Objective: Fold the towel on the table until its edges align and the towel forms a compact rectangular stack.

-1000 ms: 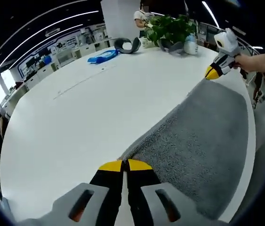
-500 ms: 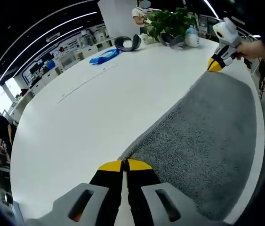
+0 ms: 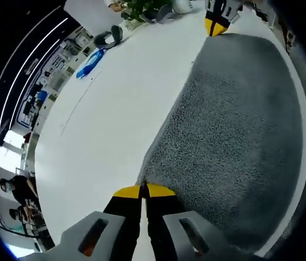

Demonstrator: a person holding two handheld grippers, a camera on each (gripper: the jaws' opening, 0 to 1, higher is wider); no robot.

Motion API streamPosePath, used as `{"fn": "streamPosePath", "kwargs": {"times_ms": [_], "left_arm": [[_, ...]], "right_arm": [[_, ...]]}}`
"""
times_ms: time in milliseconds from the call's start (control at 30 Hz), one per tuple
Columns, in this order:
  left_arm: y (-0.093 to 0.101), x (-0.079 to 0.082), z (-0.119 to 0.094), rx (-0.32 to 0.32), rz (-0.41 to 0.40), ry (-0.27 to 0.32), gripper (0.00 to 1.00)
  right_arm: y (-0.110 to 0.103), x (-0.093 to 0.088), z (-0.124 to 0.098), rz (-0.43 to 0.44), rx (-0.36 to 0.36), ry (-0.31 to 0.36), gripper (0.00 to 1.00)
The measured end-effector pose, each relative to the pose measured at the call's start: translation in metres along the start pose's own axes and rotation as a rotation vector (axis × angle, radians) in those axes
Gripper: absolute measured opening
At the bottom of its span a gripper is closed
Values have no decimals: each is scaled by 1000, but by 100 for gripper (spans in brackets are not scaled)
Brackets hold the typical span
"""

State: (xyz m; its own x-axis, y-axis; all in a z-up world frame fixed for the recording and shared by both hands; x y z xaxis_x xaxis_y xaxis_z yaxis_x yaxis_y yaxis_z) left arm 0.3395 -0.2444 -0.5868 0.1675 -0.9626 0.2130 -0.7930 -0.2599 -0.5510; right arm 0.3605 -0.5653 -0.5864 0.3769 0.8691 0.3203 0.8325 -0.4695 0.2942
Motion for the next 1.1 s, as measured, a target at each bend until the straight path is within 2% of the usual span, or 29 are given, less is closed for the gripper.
{"fn": "streamPosePath", "kwargs": {"times_ms": [67, 267, 433, 500, 533, 600, 667, 700, 733, 767, 800, 833, 900, 933, 967, 1000, 1033, 1100], "left_arm": [[5, -2, -3, 3, 0, -2, 2], [16, -6, -11, 30, -21, 12, 2], [29, -10, -17, 132, -47, 41, 2], [34, -12, -19, 166, -97, 60, 2], [34, -13, -19, 177, -156, 83, 2], [32, -16, -19, 179, -300, 117, 3], [29, -19, -18, 157, -375, 142, 3], [27, -20, -18, 150, -412, 143, 4], [26, -22, -19, 150, -452, 148, 5], [25, -22, -19, 153, -488, 155, 8], [24, -24, -20, 155, -525, 156, 10], [22, -25, -20, 154, -572, 176, 12], [20, -24, -22, 138, -707, 241, 16], [18, -25, -23, 143, -742, 252, 19], [15, -25, -25, 159, -787, 273, 25], [11, -23, -28, 169, -781, 298, 28], [7, -20, -32, 201, -771, 322, 30], [2, -13, -38, 222, -740, 371, 30]], "right_arm": [[-7, -1, -3, -57, -19, -24, 0], [-20, -5, -7, -92, -39, -41, 0], [-24, -8, -8, -115, -60, -25, 0], [-24, -8, -9, -98, -87, -10, 0], [-24, -9, -8, -52, -105, 4, 0], [-25, -13, -8, 160, -143, 95, 0], [-24, -20, -10, 371, -166, 206, 0], [-26, -25, -10, 490, -177, 286, 1], [-28, -29, -11, 550, -175, 346, 1], [-31, -34, -12, 658, -154, 431, 2], [-34, -40, -13, 774, -127, 477, 4], [-35, -45, -13, 895, -57, 537, 7], [-24, -51, -12, 1121, 23, 522, 15], [-24, -53, -12, 1124, 45, 547, 18], [-17, -56, -12, 1095, 2, 583, 20], [-20, -59, -14, 1148, -6, 560, 21], [-17, -60, -17, 1152, -28, 578, 20], [-11, -58, -25, 1154, -78, 633, 18]]}}
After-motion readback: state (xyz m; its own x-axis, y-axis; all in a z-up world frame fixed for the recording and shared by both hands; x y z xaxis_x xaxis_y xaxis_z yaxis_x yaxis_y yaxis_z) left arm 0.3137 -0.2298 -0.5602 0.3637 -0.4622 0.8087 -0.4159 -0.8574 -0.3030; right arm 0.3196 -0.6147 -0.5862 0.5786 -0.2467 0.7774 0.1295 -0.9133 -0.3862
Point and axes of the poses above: the point that each gripper's makers call its tool centre point, and the gripper's own axes: z roughly forward along the fingers, y roughly to its right, x roughly out of its top, the point moved 8 cm from there along -z, roughly backward along the fingers, and after that the axes turned 11 degrees about z, right-handed, at the moved point
